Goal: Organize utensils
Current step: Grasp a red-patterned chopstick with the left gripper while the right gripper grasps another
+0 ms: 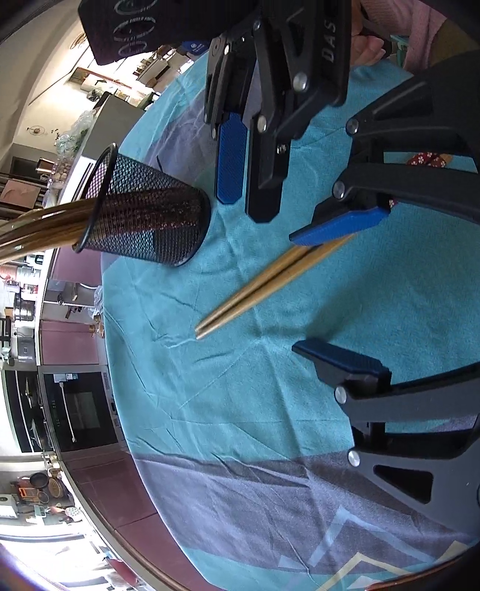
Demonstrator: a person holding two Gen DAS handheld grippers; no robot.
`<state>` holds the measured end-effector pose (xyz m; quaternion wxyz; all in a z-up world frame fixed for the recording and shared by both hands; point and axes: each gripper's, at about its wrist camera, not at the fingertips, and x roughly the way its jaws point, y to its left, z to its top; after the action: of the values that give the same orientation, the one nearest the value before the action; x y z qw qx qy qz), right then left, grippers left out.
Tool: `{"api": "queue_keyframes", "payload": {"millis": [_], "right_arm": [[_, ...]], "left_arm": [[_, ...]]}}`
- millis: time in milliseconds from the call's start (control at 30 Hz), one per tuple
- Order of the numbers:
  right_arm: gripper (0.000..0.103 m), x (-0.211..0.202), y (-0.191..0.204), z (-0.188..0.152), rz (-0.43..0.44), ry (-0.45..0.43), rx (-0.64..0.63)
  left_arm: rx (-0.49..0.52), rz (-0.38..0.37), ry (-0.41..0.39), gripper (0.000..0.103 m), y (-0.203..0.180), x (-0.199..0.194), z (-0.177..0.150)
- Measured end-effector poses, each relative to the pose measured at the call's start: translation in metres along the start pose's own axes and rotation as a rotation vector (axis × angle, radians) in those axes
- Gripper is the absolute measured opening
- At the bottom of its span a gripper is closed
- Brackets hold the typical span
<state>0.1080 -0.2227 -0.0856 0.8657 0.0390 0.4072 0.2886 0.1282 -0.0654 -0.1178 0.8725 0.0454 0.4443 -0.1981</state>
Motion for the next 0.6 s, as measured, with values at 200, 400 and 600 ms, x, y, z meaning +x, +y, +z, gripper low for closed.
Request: {"api": "queue_keyframes", "payload": {"millis": [200, 400, 600], "right_arm": [[0.035, 0.003, 0.004, 0.001, -0.001, 0.021, -0.013], [0.033, 0.013, 0.011, 0.004, -0.002, 0.042, -0.027], [0.028, 0.027, 0.019, 0.006, -0.021, 0.075, -0.051]], "left_arm": [[-0.005, -0.001, 0.016, 0.035, 0.005, 0.000, 0.000], [-0.020, -0.029, 0.017, 0.021, 0.009, -0.003, -0.003], [-0.030, -0.047, 0.018, 0.012, 0.011, -0.005, -0.004]]}}
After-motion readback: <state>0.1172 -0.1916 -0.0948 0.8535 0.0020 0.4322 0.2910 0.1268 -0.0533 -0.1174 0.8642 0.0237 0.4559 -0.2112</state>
